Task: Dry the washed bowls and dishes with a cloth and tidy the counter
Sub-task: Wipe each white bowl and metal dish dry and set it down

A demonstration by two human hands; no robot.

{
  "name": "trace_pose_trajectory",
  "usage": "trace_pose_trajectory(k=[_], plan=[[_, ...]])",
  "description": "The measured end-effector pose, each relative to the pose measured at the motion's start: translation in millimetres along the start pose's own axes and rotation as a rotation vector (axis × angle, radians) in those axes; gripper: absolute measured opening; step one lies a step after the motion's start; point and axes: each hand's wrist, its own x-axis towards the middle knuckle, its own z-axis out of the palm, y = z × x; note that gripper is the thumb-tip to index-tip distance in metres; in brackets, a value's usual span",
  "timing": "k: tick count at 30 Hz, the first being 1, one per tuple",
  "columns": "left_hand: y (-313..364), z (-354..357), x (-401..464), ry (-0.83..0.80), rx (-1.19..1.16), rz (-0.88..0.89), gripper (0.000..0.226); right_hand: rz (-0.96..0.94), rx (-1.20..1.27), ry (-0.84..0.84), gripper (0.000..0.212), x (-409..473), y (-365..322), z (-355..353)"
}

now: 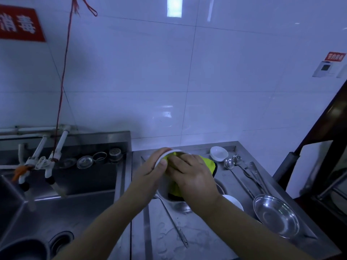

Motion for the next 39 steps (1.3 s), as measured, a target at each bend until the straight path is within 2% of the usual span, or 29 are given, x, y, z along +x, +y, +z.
trace_pose_trajectory(k=[5, 8, 10, 15, 19, 21, 24, 27, 30, 33, 36, 39], plan=[[5, -8, 6, 0.04, 0.014, 0.003, 0.027, -0.032, 0.178, -0.04, 0.025, 0, -16, 11], [8, -15, 10, 0.02, 0.062, 0.005, 0.033, -0.176, 0.191, -0.114, 0.028, -8, -6, 5], [7, -18, 10, -0.014, 0.092, -0.009, 0.033, -0.312, 0.159, -0.165, 0.021, -10, 9, 1], [6, -21, 16, -0.196, 0.137, -0.104, 0.029, -0.569, 0.041, -0.199, 0.018, -4, 42, -2], [10, -23, 26, -0.417, 0.045, -0.31, 0.031, -0.753, -0.023, -0.119, 0.016, 7, 53, -3], [11, -24, 26, -0.479, 0.017, -0.326, 0.031, -0.772, -0.025, -0.089, 0.013, 8, 52, -4], [7, -23, 22, -0.403, -0.014, -0.231, 0.033, -0.627, -0.009, -0.046, 0.015, 3, 46, -2], [7, -19, 20, -0.167, 0.082, -0.093, 0.029, -0.361, -0.02, -0.042, 0.014, -4, 38, 2], [8, -14, 19, 0.068, 0.117, -0.041, 0.031, -0.12, -0.023, -0.048, 0.024, -10, 20, 5], [6, -6, 18, 0.226, 0.073, 0.002, 0.029, 0.117, 0.133, -0.012, 0.033, -11, -11, 9], [10, 1, 19, 0.3, 0.008, 0.097, 0.03, 0.222, 0.292, 0.021, 0.04, -9, -39, 16], [15, -4, 22, 0.257, 0.053, 0.136, 0.03, 0.162, 0.219, 0.08, 0.038, -8, -36, 21]])
